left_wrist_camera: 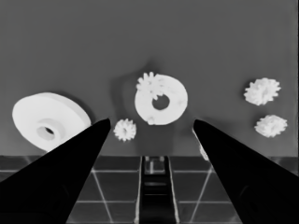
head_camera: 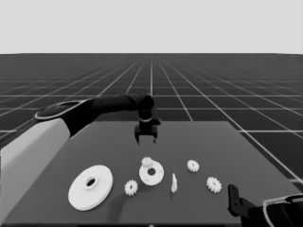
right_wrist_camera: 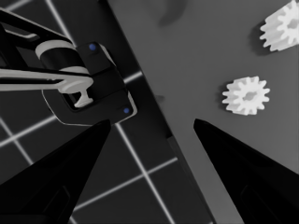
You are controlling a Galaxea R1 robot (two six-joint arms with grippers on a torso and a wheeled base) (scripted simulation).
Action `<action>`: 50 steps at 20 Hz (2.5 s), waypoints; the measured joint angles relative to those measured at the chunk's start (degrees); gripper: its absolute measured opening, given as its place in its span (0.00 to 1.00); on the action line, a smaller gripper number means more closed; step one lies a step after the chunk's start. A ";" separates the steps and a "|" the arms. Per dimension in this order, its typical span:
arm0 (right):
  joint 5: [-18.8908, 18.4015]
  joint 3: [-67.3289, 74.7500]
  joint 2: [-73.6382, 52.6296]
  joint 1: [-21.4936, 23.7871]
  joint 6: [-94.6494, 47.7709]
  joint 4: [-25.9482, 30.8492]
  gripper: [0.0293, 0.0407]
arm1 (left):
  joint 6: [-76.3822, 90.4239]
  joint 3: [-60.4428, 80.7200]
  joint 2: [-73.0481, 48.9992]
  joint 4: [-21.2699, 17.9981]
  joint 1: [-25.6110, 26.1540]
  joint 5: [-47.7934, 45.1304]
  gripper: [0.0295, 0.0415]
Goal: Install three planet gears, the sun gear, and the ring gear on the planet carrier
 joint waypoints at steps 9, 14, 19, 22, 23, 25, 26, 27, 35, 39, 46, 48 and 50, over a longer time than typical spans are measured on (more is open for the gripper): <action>0.00 0.00 0.00 0.00 0.00 0.00 0.81 | -20.79 38.68 -18.07 -1.98 -1.90 -0.31 0.75; 0.00 0.00 0.00 0.00 0.00 0.00 0.81 | -22.61 42.24 -19.66 -2.15 -2.18 -0.42 0.75; 0.00 0.00 0.00 0.00 0.00 0.00 0.81 | -17.52 36.05 -18.80 23.74 23.60 -0.58 0.75; 0.00 0.00 0.00 0.00 0.00 0.00 0.81 | -15.64 33.33 -18.24 25.91 25.93 -1.70 0.75; 0.00 0.00 0.00 0.00 0.00 0.00 0.81 | -15.44 33.03 -18.17 26.13 26.15 -1.83 0.75; 0.00 0.00 0.00 0.00 0.00 0.00 0.81 | -15.25 32.76 -18.11 26.33 26.34 -1.96 0.75; 0.00 0.00 0.00 0.00 0.00 0.00 0.81 | -15.21 32.70 -18.10 26.37 26.38 -1.98 0.45; 0.00 0.00 0.00 0.00 0.00 0.00 0.81 | -15.19 32.67 -18.09 26.40 26.40 -2.00 0.15; 0.00 0.00 0.00 0.00 0.00 0.00 0.81 | -15.16 32.65 -18.06 26.43 26.38 -2.02 0.14; 0.00 0.00 0.00 0.00 0.00 0.00 0.81 | -23.85 43.84 -19.99 1.69 1.75 0.25 0.14; 0.00 0.00 0.00 0.00 0.00 0.00 0.81 | -22.16 36.27 -14.43 -2.02 -2.05 -0.36 0.14; 0.00 0.00 0.00 0.00 0.00 0.00 0.81 | -20.46 29.23 -8.73 -1.98 -1.98 -0.32 0.14; 0.00 0.00 0.00 0.00 0.00 0.00 0.81 | -19.60 26.50 -6.85 -1.95 -1.93 -0.29 0.14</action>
